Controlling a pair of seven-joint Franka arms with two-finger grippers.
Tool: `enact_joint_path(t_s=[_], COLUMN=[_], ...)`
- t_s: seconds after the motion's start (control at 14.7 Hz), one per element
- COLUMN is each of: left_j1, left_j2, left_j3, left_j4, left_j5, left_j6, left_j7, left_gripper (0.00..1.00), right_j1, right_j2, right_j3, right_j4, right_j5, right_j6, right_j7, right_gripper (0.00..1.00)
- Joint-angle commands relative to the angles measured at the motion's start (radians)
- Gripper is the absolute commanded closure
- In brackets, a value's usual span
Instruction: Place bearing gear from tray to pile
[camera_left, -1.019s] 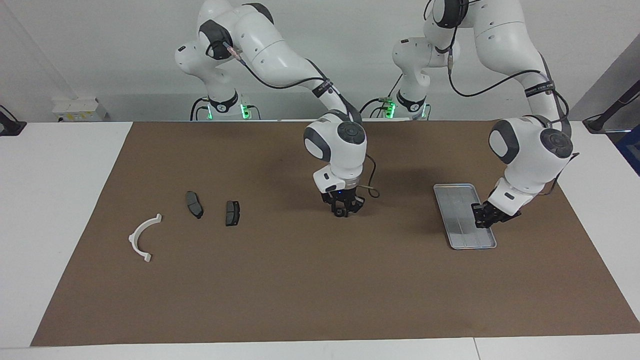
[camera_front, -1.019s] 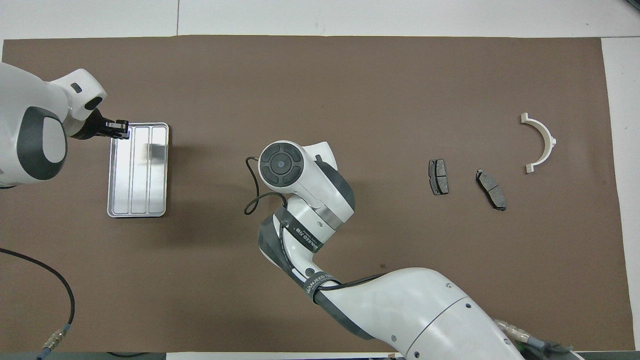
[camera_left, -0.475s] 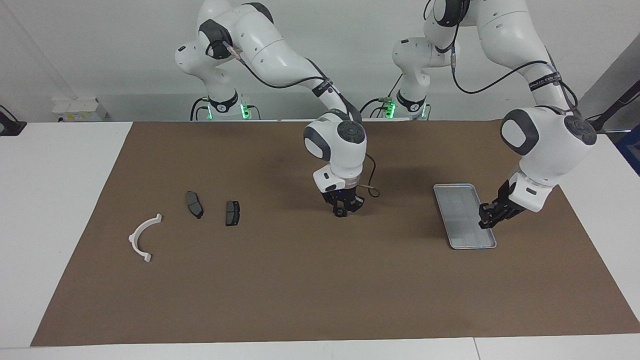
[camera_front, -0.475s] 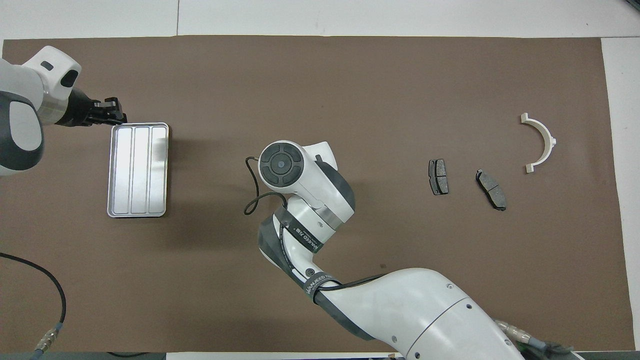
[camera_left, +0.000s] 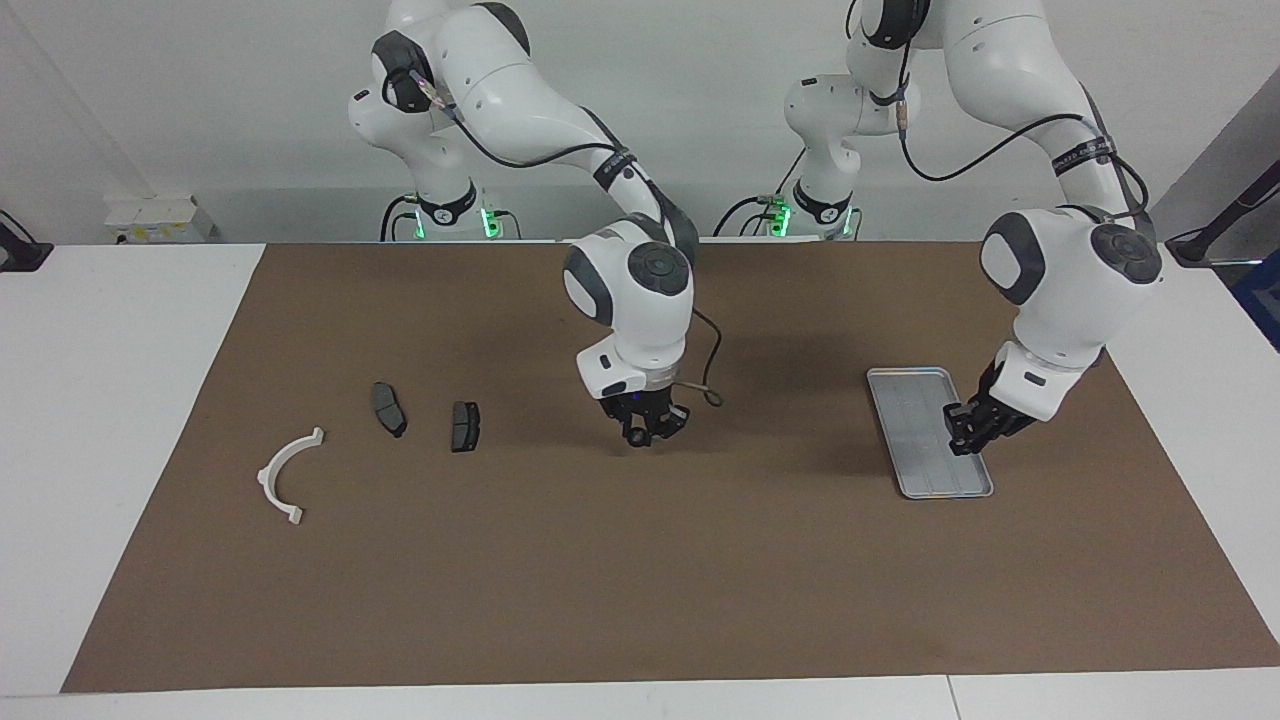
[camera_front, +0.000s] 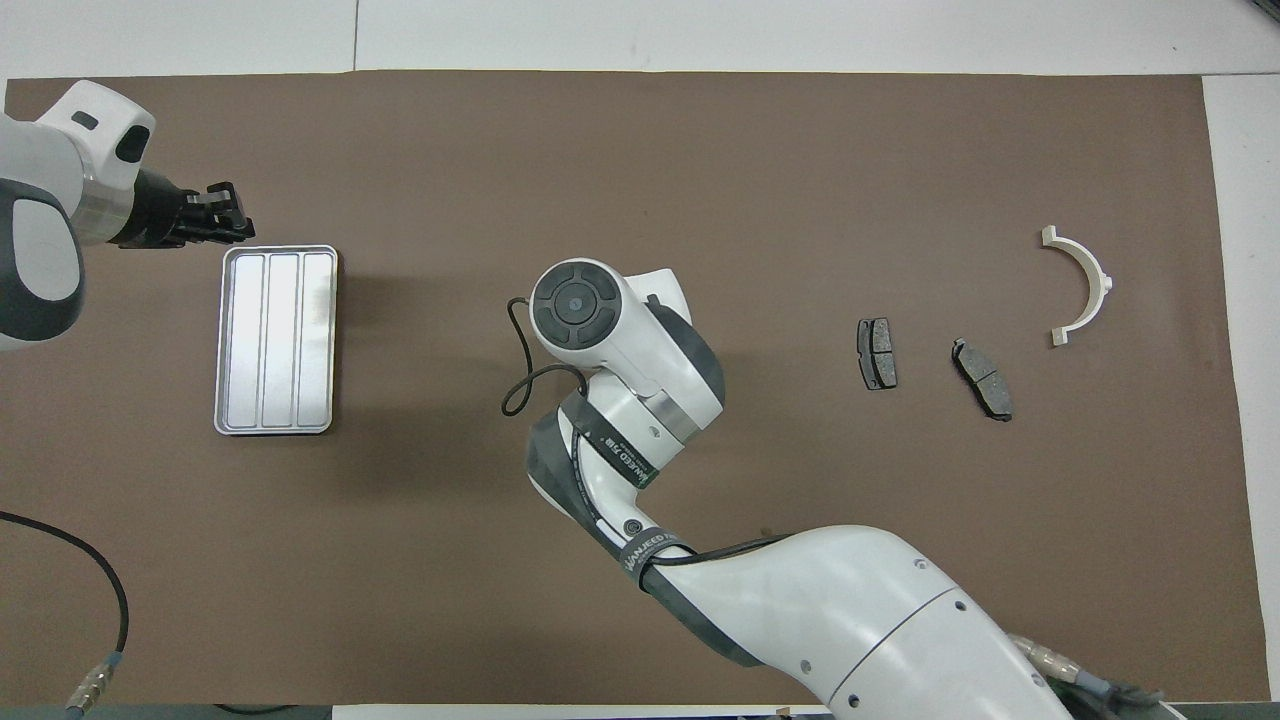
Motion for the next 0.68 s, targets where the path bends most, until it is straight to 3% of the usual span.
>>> enact_joint_path(t_s=[0.0,0.27,0.61], left_j1=[-0.074,-0.239,-0.407], left_j2=[-0.057,-0.076,-0.1], left_j3=[0.012,0.012,0.009], left_j4=[-0.082,-0.099,-0.16], left_j5=[0.045,0.045,0.044], left_j6=[-0.023,-0.039,-0.017], left_j7=[-0.004,-0.241,-0.455], left_gripper=[0.94,0.94,0.94], right_j1=[-0.086,-0.204,-0.373], right_j2=[-0.112,-0.204,-0.224], right_j3=[0.019,0.016,0.016], right_j4=[-0.013,-0.013,-0.021], right_j5=[0.003,0.038,0.04], right_j6=[-0.109,-0.217,-0.23], right_j7=[-0.189,-0.489,-0.829], right_gripper=[1.0,1.0,1.0])
